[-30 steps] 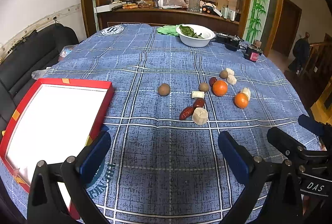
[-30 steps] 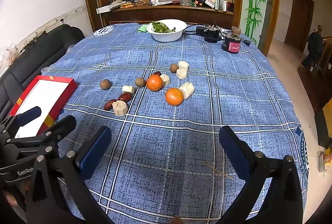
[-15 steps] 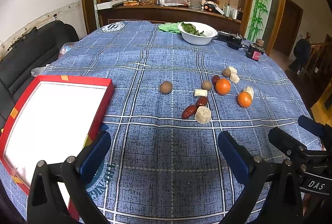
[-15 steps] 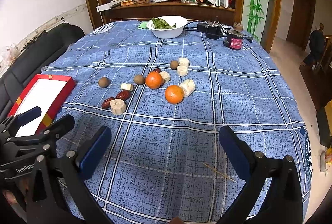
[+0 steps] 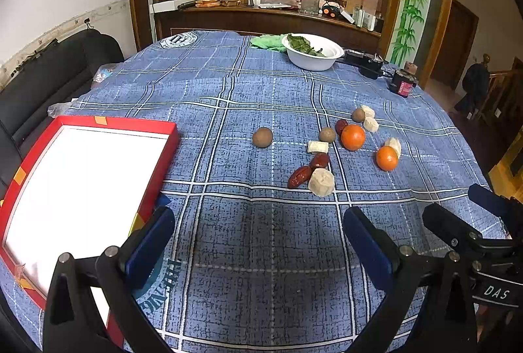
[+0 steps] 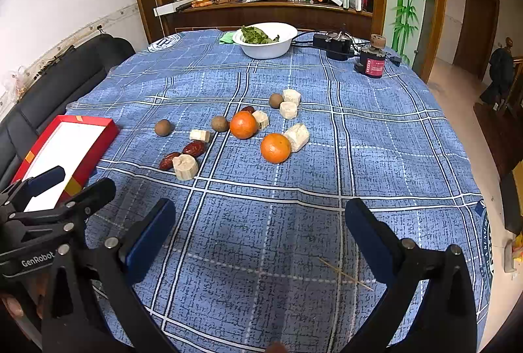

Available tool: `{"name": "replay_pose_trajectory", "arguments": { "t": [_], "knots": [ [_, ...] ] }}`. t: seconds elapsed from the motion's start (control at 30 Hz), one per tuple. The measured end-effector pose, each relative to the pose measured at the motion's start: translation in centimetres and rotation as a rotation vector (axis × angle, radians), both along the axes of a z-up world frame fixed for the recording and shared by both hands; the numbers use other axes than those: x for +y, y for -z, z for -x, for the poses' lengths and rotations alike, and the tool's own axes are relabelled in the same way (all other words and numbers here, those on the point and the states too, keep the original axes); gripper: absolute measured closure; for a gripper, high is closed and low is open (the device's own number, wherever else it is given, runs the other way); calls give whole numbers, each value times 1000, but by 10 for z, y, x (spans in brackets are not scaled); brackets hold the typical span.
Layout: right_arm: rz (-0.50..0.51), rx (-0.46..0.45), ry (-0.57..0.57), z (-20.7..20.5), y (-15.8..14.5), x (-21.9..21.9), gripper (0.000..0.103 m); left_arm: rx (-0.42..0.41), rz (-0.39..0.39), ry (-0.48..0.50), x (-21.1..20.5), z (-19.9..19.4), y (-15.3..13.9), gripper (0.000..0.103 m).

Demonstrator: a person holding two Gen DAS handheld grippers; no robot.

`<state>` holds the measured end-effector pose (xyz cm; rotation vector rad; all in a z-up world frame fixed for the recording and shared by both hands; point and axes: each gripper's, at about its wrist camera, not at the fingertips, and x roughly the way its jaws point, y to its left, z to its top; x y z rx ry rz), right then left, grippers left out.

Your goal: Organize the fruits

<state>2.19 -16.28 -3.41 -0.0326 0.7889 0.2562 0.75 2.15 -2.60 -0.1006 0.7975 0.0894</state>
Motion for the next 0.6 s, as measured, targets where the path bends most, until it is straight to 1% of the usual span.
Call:
{"name": "replay_pose_trajectory", "arguments": {
  "t": [0.37,0.6],
  "knots": [
    [-10,7,4,-3,2,-3,0,7,6,-5,5,-1,5,1],
    [-38,22,18,-6,6,-17,0,-2,22,-6,16,5,9,1]
  ]
}}
